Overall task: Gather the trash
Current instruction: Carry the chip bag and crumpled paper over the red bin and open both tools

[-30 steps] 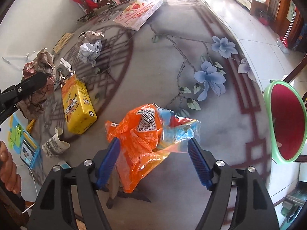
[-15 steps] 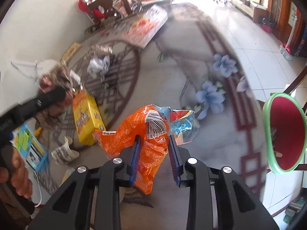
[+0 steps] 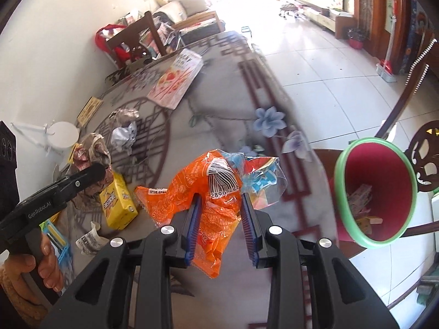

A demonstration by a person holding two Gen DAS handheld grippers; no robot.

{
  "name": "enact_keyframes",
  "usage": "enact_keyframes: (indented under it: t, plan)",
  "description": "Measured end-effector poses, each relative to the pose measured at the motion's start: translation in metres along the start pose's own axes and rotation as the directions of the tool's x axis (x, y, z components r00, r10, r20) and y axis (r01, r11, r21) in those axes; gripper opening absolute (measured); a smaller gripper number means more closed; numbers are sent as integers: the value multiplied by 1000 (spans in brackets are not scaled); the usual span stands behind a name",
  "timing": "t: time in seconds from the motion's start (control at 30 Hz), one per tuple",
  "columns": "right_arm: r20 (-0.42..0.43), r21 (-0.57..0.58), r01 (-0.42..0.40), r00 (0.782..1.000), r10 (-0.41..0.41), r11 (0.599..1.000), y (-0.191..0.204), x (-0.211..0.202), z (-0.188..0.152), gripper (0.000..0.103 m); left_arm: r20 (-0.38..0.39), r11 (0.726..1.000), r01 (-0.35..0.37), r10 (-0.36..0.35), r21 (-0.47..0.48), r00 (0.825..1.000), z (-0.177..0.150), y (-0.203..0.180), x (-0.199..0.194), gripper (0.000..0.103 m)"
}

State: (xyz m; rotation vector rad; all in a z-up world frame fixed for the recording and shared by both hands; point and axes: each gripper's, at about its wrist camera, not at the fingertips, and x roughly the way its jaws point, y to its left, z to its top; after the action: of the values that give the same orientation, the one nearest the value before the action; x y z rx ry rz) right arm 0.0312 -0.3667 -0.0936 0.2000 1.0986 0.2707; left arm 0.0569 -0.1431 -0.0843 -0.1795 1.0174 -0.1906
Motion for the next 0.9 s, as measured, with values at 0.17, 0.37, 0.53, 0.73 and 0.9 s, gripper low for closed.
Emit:
enact_keyframes:
  t: [0.17,0.37,0.53,0.73,0.9]
  plan:
    - [20,50,52,998,-53,997,-33,-9,2,29,-11,1000,6,-6,20,1000,2,-16,8,46]
    - [48,175,188,979,-199,966,-109,-29,4,29,-18,999,6,-6,36,1000,4,-34,15,46]
    - [34,257,288,951,-307,922,-173,-42,3,29,-32,999,3,-1,50,1000,6,-54,24,46]
    - [13,285,353,928,-372,891,-220,-43,3,29,-48,997,6,-2,80,999,11,-86,37,46]
    - [-3,287,366,924,-381,885,-241,-40,5,30,-58,992,25,-18,121,998,19,-119,49,46]
